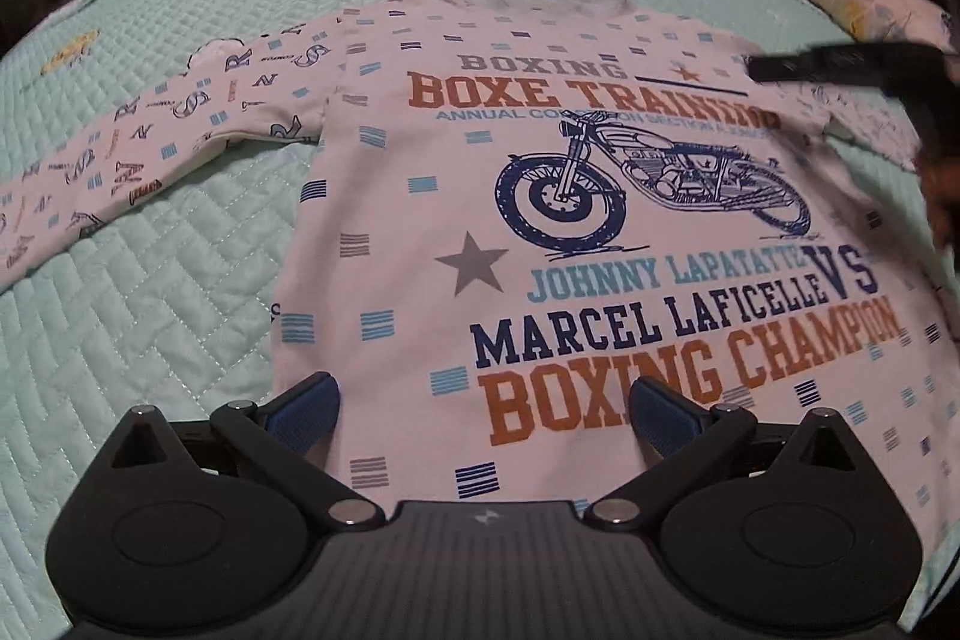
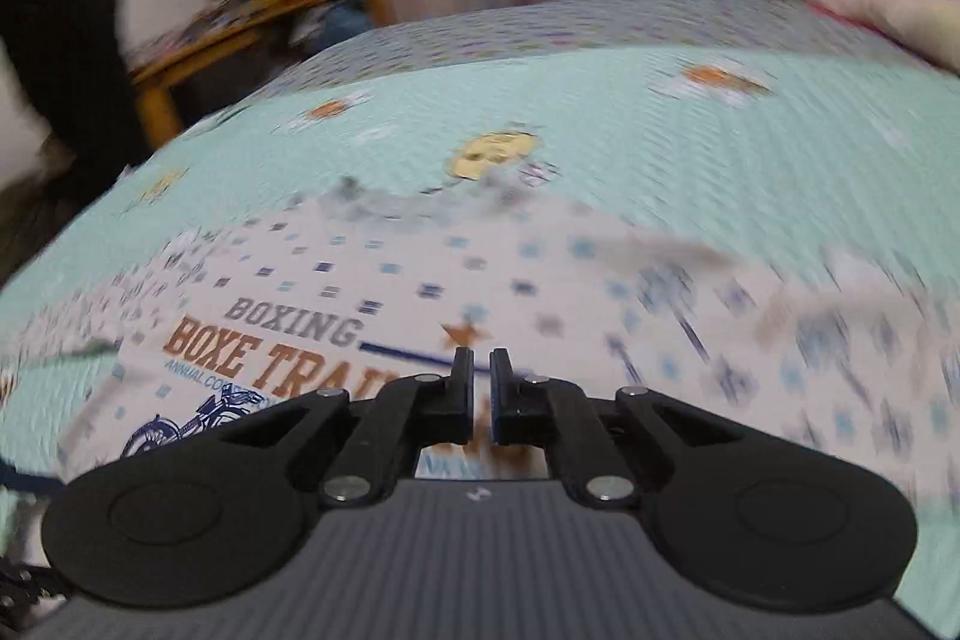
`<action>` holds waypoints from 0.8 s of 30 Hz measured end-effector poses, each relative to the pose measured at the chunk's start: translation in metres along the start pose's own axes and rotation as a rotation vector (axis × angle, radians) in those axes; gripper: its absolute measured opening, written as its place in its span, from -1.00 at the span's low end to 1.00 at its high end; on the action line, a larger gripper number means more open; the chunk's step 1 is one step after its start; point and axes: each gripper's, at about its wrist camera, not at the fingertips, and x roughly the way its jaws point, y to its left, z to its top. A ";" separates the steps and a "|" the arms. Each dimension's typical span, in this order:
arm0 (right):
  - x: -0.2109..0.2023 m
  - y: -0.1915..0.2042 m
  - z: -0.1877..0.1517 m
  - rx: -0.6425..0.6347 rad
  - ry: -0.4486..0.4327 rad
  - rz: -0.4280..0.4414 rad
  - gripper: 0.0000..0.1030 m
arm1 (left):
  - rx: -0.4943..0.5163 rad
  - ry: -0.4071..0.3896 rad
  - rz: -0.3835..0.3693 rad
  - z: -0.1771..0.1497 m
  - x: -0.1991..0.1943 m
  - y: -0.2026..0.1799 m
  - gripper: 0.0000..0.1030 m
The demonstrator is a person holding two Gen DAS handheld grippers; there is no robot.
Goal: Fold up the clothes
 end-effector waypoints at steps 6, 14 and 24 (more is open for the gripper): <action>0.070 -0.081 0.033 0.104 0.082 -0.018 -1.00 | -0.009 0.015 -0.008 0.002 0.000 0.003 0.99; 0.040 -0.088 0.023 0.150 -0.041 -0.032 -0.87 | -0.001 0.021 0.008 0.002 0.002 0.000 0.99; -0.010 -0.117 -0.003 0.188 -0.081 -0.064 -0.87 | -0.013 0.030 0.019 0.003 0.003 -0.002 0.99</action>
